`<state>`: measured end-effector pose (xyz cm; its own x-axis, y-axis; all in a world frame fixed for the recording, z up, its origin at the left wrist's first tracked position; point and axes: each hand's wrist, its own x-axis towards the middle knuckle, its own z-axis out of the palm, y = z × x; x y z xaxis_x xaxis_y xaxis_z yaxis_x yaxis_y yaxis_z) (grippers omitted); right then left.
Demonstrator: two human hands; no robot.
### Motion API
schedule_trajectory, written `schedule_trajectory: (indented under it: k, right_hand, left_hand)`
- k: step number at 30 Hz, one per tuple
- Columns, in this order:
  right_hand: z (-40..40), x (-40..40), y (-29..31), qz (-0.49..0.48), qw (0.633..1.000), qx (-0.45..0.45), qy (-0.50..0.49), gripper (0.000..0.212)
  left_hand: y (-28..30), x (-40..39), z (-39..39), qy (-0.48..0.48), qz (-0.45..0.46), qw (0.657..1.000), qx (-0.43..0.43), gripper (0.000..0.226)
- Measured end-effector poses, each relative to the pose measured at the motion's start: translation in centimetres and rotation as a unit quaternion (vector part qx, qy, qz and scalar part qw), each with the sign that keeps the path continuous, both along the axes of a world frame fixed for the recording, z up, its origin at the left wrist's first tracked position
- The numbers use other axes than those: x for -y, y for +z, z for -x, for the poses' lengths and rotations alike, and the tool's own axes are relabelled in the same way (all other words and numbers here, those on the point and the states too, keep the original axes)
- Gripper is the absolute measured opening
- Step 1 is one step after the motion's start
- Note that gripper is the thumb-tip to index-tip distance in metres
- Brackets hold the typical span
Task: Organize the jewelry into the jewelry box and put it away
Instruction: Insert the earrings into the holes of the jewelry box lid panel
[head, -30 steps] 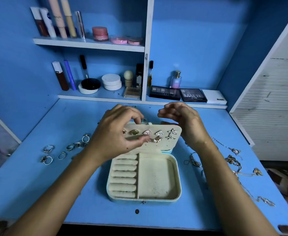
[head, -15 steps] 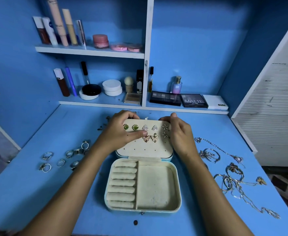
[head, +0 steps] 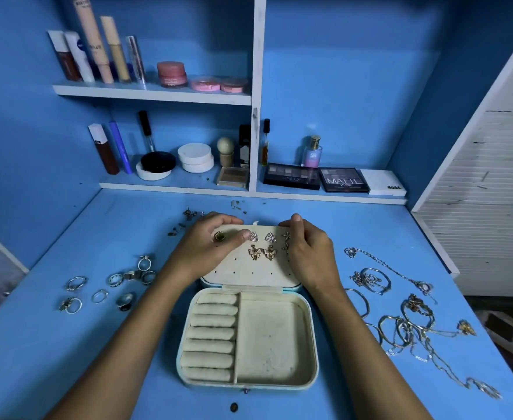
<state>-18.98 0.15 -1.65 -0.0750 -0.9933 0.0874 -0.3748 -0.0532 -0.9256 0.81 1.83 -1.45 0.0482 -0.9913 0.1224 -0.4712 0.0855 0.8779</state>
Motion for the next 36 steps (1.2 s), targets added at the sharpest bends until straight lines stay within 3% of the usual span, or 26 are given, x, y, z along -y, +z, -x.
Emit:
schedule_trajectory:
  k: [4, 10, 16, 22, 27, 36]
  right_hand:
    - [0.0, 0.1, 0.0, 0.0, 1.0, -0.002, -0.002, 0.047]
    - [0.0, 0.2, 0.0, 0.002, 1.0, -0.008, -0.003, 0.047]
    - [0.1, 0.2, 0.1, -0.005, 1.0, -0.012, 0.0, 0.046]
    - [0.1, 0.2, 0.1, -0.008, 1.0, -0.011, 0.001, 0.046]
    - [0.1, 0.3, 0.2, -0.008, 1.0, -0.009, -0.001, 0.046]
    - [0.1, 0.4, 0.2, -0.009, 1.0, -0.01, 0.0, 0.047]
  left_hand:
    - [0.2, 0.2, -0.2, 0.017, 0.029, 0.999, 0.024, 0.011]
    - [2.0, 1.0, -3.2, 0.075, 0.086, 0.992, 0.056, 0.013]
    - [3.4, 2.8, -7.0, 0.117, 0.045, 0.981, 0.151, 0.016]
    - [3.2, 4.7, -9.3, 0.082, 0.007, 0.97, 0.228, 0.017]
    - [2.5, 5.9, -10.0, 0.049, -0.033, 0.969, 0.239, 0.011]
    - [2.4, 6.4, -9.2, 0.076, -0.029, 0.962, 0.26, 0.005]
